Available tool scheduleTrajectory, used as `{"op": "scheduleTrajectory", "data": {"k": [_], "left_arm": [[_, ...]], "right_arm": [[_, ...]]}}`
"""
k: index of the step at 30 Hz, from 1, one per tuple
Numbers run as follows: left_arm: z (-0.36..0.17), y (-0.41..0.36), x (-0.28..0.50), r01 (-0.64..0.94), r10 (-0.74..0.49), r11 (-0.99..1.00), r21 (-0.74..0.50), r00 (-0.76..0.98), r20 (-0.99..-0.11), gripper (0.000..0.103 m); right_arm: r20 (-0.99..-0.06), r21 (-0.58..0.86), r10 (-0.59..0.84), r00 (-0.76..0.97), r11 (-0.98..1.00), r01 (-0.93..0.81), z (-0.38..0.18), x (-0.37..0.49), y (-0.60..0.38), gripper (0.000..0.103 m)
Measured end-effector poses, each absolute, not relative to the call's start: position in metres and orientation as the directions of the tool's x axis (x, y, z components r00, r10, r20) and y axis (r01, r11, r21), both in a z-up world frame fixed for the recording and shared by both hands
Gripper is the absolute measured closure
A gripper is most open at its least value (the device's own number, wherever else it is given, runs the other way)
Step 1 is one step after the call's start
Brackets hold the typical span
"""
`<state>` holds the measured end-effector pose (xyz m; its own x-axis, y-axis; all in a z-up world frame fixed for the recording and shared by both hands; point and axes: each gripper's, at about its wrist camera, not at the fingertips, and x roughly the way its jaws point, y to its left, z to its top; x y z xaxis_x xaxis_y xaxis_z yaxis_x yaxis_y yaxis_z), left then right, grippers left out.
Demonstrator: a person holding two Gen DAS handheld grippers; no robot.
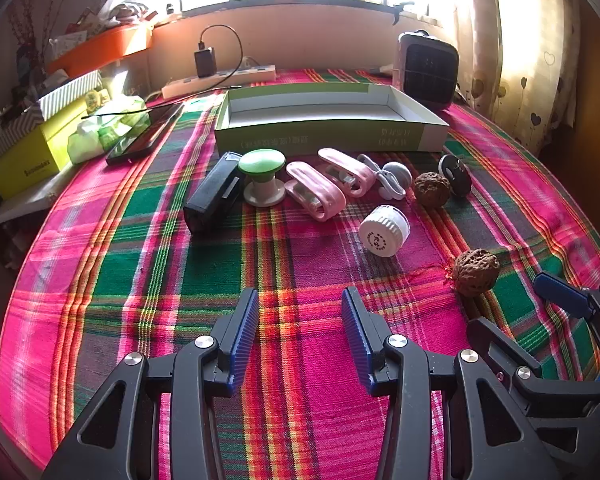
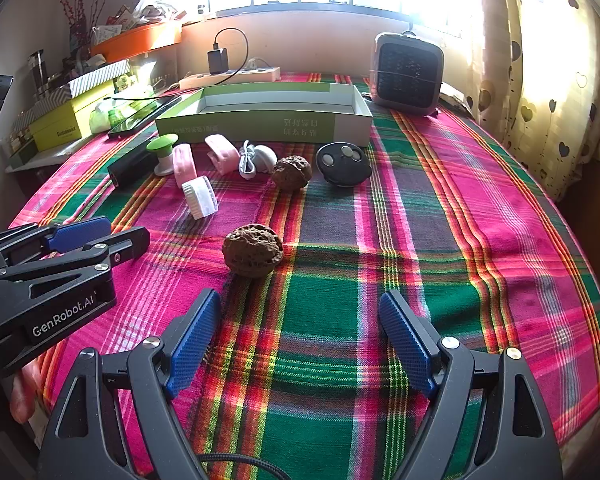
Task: Organize objects
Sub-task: 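Grasp the brown walnut with the right tool while the left tool approaches the white cap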
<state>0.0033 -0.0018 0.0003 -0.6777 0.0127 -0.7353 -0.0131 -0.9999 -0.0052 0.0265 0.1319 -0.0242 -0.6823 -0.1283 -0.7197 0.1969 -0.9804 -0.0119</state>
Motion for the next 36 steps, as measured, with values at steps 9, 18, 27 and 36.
{"op": "scheduleTrajectory", "data": {"k": [9, 18, 27, 36], "left_arm": [[0.0, -0.004, 0.001, -0.033, 0.025, -0.999, -0.004, -0.672, -0.741, 0.062], [0.0, -0.004, -0.001, -0.046, 0.04, -0.999, -0.013, -0.669, -0.742, 0.062], [0.001, -0.005, -0.002, -0.045, 0.052, -0.999, -0.029, -0.67, -0.741, 0.062], [0.001, -0.008, -0.006, -0.054, 0.065, -0.998, -0.039, -0.666, -0.743, 0.062]], "right_arm": [[-0.725, -0.015, -0.124, -0.677, -0.981, 0.196, -0.023, 0.022, 0.129, 0.021], [-0.735, -0.014, -0.129, -0.666, -0.979, 0.205, -0.023, 0.018, 0.125, 0.021], [-0.734, -0.017, -0.143, -0.664, -0.973, 0.229, -0.02, 0.009, 0.12, 0.028], [-0.733, 0.005, -0.165, -0.66, -0.971, 0.237, -0.021, 0.001, 0.118, 0.043]]}}
